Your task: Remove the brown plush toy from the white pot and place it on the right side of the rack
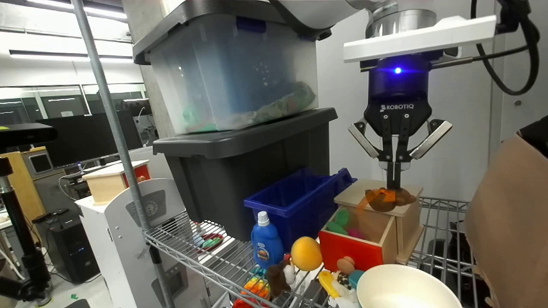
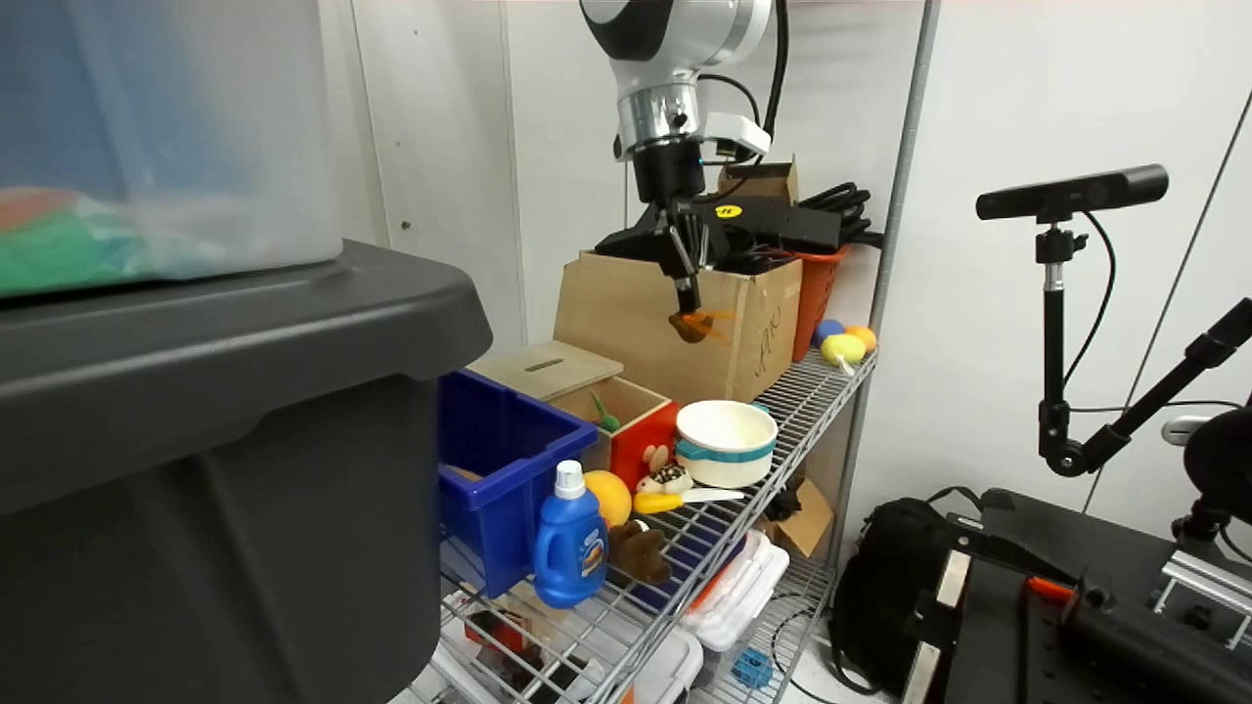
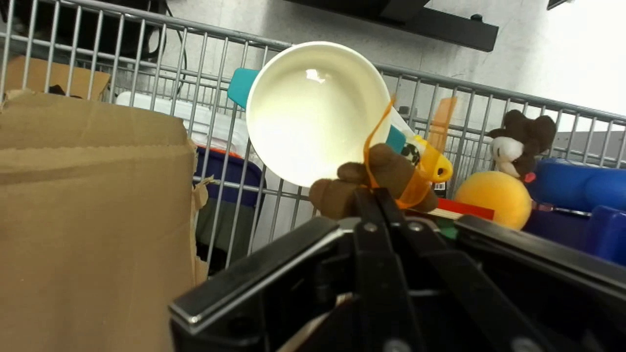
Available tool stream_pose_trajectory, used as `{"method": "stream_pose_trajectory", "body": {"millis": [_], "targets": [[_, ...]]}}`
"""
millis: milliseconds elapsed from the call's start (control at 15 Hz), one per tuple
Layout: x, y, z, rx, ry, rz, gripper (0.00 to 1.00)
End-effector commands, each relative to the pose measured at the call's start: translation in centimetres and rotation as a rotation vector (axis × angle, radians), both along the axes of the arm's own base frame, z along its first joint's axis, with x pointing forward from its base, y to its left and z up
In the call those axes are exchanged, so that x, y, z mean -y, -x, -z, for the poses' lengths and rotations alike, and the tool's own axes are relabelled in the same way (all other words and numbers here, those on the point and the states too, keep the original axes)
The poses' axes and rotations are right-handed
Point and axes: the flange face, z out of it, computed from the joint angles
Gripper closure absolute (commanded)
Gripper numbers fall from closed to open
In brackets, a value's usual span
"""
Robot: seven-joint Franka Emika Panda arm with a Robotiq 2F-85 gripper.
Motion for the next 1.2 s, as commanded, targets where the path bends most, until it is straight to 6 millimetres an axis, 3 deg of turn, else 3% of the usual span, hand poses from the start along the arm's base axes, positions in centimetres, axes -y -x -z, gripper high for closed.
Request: {"method": "stream_pose_trajectory", "body": {"millis": [0,733,1133], "targets": [[0.2,-0.7,-0.5,-0.02,0.025,-0.008,0.99],[5.6,1.1,0.3,-0.044,0.064,0.054,0.99],[6.9,2.2,0.4,-0.063,0.079,0.08,0.99]]}}
